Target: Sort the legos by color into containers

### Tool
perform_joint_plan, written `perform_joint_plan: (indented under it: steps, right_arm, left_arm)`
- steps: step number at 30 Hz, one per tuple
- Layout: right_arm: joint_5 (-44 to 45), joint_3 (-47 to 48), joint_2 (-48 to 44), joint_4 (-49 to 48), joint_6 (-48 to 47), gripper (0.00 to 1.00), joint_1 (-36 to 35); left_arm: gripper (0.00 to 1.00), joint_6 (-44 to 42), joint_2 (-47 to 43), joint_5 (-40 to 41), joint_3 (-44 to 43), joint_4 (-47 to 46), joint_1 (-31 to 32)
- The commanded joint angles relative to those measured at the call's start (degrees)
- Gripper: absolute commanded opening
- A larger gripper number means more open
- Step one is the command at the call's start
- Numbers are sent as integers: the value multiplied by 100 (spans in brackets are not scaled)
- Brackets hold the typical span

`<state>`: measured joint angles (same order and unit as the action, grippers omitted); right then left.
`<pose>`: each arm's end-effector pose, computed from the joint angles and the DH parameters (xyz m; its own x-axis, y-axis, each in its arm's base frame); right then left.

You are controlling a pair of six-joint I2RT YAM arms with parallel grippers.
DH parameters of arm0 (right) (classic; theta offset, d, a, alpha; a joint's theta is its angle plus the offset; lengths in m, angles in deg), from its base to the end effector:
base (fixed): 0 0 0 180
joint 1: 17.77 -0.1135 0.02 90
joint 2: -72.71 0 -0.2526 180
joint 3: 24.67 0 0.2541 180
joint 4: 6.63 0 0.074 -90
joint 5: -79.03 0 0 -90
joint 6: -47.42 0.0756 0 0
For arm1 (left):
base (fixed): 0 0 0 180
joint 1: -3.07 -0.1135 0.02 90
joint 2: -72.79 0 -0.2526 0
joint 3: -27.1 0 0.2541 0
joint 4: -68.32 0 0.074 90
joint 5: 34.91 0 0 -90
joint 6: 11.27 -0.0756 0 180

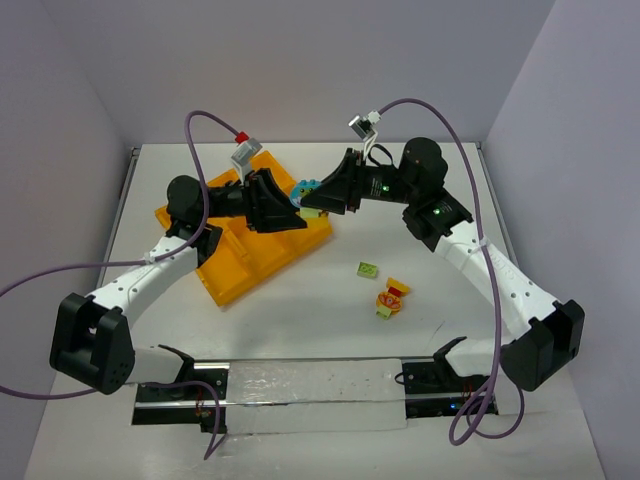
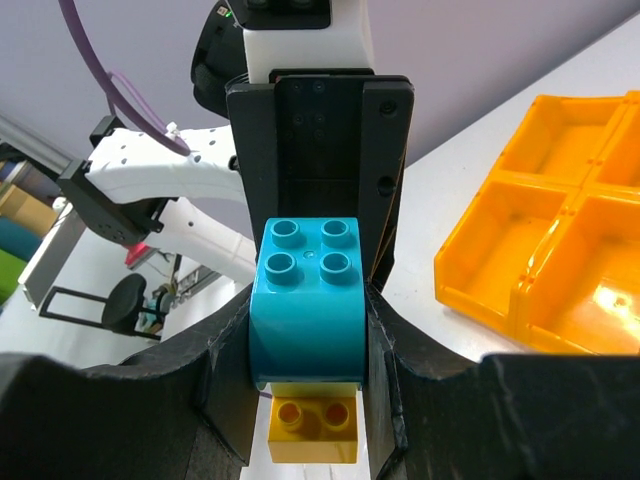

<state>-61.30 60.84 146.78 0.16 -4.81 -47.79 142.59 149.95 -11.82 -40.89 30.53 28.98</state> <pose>0.2493 0.2113 0.4167 -0.5470 0.1355 -0.8261 -0.8205 0.1087 0.5612 0.2446 -0.1961 0.3689 -0.6161 -0.0921 -0.7823 0.7823 -0.1879 -0.5939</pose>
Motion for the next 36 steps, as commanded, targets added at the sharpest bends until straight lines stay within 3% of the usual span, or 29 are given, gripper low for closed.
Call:
perform_joint_plan:
  steps: [1, 9, 18, 21, 24, 25, 28, 31, 36]
  right_arm:
    - [403, 363, -225, -42, -188, 0, 18]
    - [946, 171, -551, -331, -7, 0, 128]
    - [1812, 346, -808, 279, -482, 0, 120]
    - [2651, 342, -1015, 708, -768, 0, 146]
    - [4404, 139, -1513, 1320, -1158, 0, 137]
    - [4843, -29, -1720, 1386, -1235, 0, 142]
    - [5612, -491, -2172, 1484, -1418, 0, 182]
    - [5860, -632, -2378, 1641, -1520, 0, 230]
    - [5713, -630, -2210, 1723, -1448, 0, 250]
  left_arm:
    - [0, -385, -130, -29, 128, 105, 72]
    - [0, -613, -184, 11, 335, 434, 72]
    - [0, -835, -125, -11, 341, 794, 54]
    - [0, -1919, -257, 365, 46, 2529, -26]
    - [0, -3341, -415, 1677, -526, 5124, -168]
    - [0, -3471, -485, 2050, -570, 5501, -266]
    - [0, -3630, -646, 3178, -632, 6198, -444]
    - [0, -3567, -622, 4920, -758, 6865, -464]
    - [0, -3231, -536, 6313, -640, 7182, -342]
